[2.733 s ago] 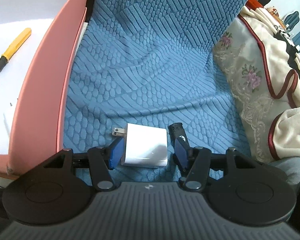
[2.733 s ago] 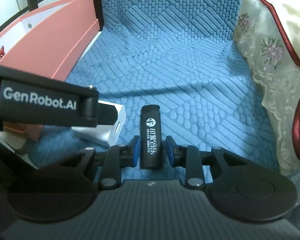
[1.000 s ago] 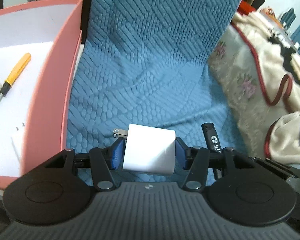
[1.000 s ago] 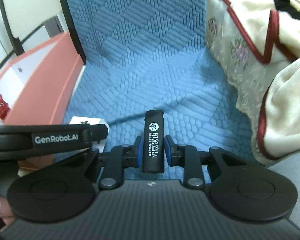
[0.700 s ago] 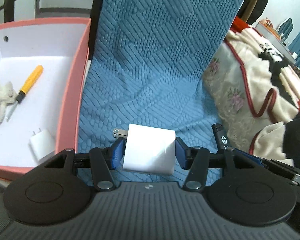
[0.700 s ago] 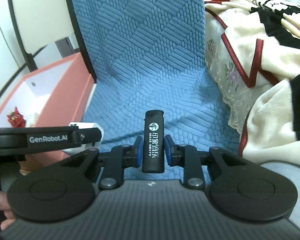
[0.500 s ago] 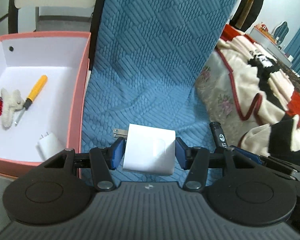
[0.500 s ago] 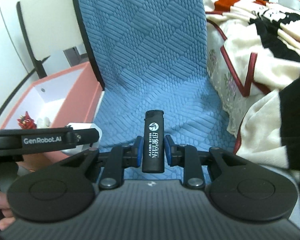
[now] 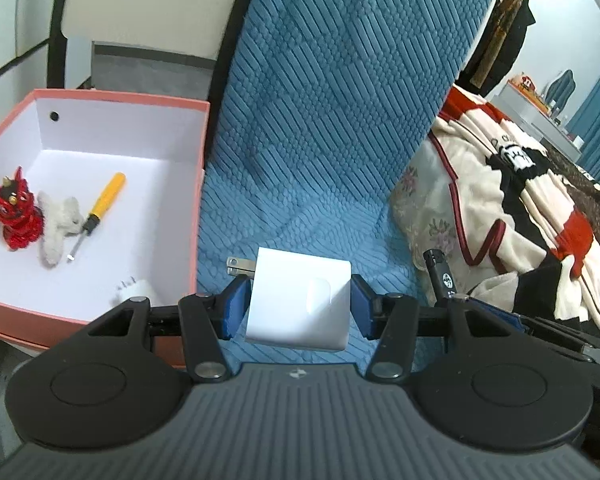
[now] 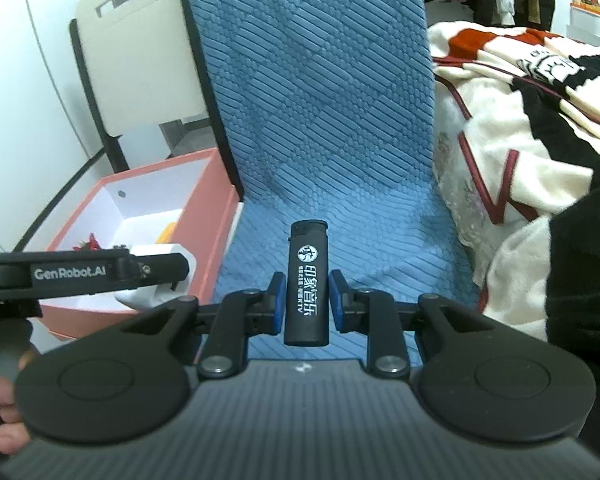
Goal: Organize rigid objects
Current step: 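Carry the charger and USB stick over the pink box with both grippers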
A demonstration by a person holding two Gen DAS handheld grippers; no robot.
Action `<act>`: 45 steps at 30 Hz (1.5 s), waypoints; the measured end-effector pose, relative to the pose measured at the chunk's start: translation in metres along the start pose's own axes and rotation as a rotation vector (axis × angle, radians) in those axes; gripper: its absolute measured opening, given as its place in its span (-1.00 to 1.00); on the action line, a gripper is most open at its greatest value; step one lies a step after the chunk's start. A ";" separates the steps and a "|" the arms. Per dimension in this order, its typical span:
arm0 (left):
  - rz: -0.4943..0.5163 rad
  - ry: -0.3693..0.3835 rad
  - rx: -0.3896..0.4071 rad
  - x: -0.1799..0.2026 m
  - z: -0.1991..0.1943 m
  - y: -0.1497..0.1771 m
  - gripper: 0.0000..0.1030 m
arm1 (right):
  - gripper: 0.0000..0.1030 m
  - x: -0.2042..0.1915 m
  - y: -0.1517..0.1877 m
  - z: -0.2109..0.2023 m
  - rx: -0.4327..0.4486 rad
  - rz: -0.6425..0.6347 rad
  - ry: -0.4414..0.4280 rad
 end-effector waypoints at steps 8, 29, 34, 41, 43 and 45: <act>-0.030 -0.031 0.045 -0.037 -0.028 -0.017 0.15 | -0.49 -0.048 -0.012 -0.001 0.017 -0.043 -0.073; -0.138 -0.144 0.096 -0.152 -0.064 -0.034 0.15 | -0.49 -0.183 -0.033 0.020 -0.008 -0.164 -0.273; -0.140 -0.176 0.094 -0.180 -0.057 -0.052 0.15 | -0.49 -0.207 -0.043 0.039 -0.035 -0.180 -0.307; -0.226 -0.163 0.042 -0.222 -0.035 -0.066 0.15 | -0.48 -0.231 -0.048 0.075 -0.121 -0.190 -0.328; -0.216 -0.175 0.029 -0.231 -0.028 -0.068 0.15 | -0.49 -0.234 -0.048 0.085 -0.148 -0.187 -0.331; -0.226 -0.189 0.005 -0.242 -0.020 -0.068 0.15 | -0.49 -0.238 -0.047 0.098 -0.176 -0.189 -0.329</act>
Point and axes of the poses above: each gripper's, at about its wrist camera, not at the fingertips, and z roughly the way its jaws point, x to its right, y to its underside, the point moved 10 cm from there along z, roughly the way its jaws point, and after that the axes turned 2 degrees about -y, right-handed, at the moved point
